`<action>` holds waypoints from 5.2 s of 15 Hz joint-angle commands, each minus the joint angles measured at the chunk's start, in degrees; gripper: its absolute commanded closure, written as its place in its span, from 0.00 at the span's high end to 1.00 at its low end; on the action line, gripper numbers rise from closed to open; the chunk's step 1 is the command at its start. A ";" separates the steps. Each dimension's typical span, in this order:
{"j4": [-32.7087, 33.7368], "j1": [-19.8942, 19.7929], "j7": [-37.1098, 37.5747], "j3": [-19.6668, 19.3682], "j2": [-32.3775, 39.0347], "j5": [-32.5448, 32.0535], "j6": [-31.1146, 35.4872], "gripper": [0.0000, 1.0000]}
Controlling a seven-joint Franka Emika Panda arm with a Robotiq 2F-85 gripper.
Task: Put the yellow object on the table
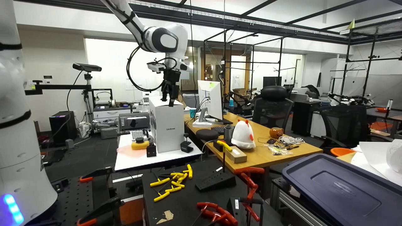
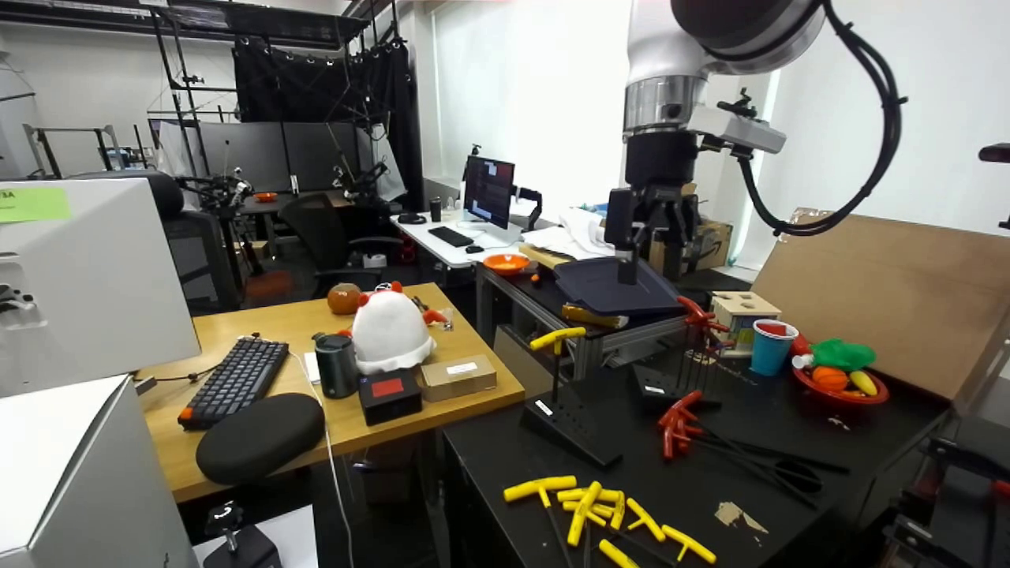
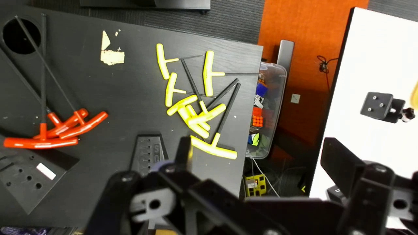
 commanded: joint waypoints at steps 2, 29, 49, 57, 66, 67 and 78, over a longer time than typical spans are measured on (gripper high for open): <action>9.65 0.12 5.42 -0.80 8.88 -0.18 -0.66 1.00; 45.31 1.36 35.36 -8.16 43.03 1.33 0.80 1.00; 45.21 0.47 61.25 -11.06 48.75 2.10 14.98 1.00; 44.06 1.80 68.85 -13.83 48.48 -0.83 14.49 1.00; 44.36 1.77 77.54 -14.95 50.54 -2.86 14.34 1.00; 44.25 1.85 78.21 -15.16 50.67 -2.96 14.45 1.00; 43.62 7.21 90.96 -18.35 50.15 -10.41 13.33 1.00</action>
